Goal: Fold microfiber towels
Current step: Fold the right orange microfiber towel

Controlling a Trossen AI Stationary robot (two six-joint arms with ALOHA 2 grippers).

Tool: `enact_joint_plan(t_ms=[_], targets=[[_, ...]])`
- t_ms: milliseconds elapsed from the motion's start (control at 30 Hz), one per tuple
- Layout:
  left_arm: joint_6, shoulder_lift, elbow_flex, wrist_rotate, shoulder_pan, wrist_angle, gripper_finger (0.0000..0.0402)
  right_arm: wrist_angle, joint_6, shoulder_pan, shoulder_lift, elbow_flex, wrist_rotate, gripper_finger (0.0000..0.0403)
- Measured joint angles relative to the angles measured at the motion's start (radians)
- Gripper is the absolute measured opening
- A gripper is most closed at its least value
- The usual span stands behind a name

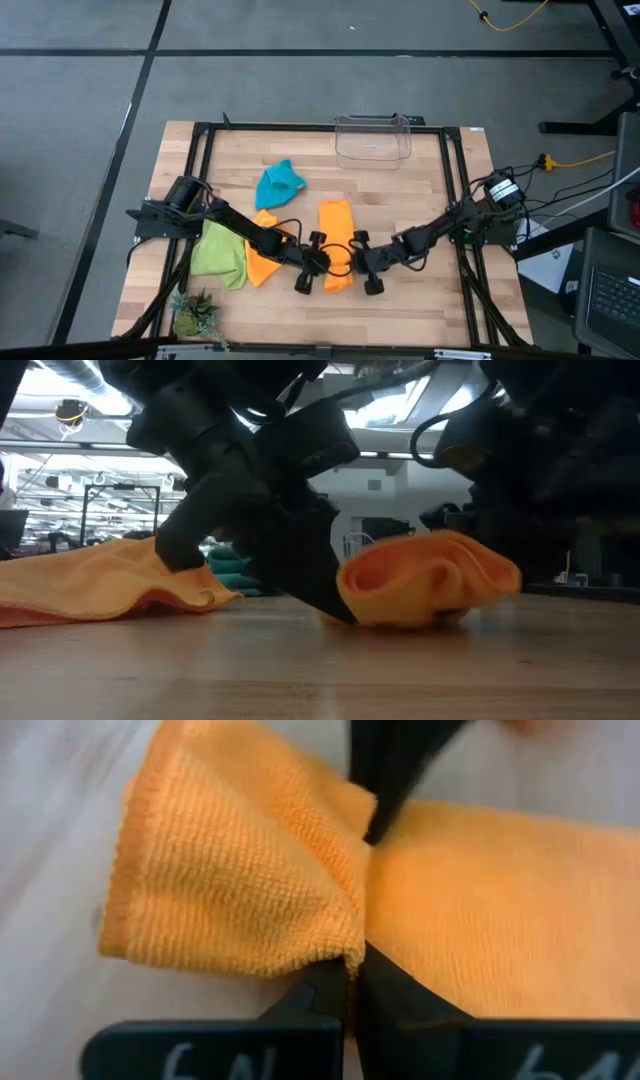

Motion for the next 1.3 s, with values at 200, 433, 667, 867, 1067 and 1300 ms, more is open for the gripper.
enact_joint_plan(t_ms=[200,433,667,867,1067,1300], targets=[[-0.281,-0.003,0.000,0.032,0.000,-0.002,0.0000,0.004,0.376,-0.008,0.000,0.001,-0.049,0.0006],[-0.513,-0.027,0.002,0.153,0.004,0.004,0.0000,0.024,0.700,-0.008,-0.002,0.002,-0.141,0.0006],[-0.624,-0.133,-0.001,0.213,-0.001,-0.082,0.0000,0.150,0.867,0.001,-0.004,0.003,-0.247,0.0005],[-0.692,-0.189,-0.002,0.165,-0.014,-0.186,0.0001,0.083,1.024,0.007,0.001,-0.006,-0.275,0.0005],[-0.756,-0.171,-0.002,0.163,-0.019,-0.282,0.0001,0.066,1.163,0.017,-0.001,-0.002,-0.262,0.0009],[-0.705,-0.205,-0.001,0.246,-0.042,-0.195,0.0001,0.086,1.240,0.017,-0.001,-0.002,-0.259,0.0005]])
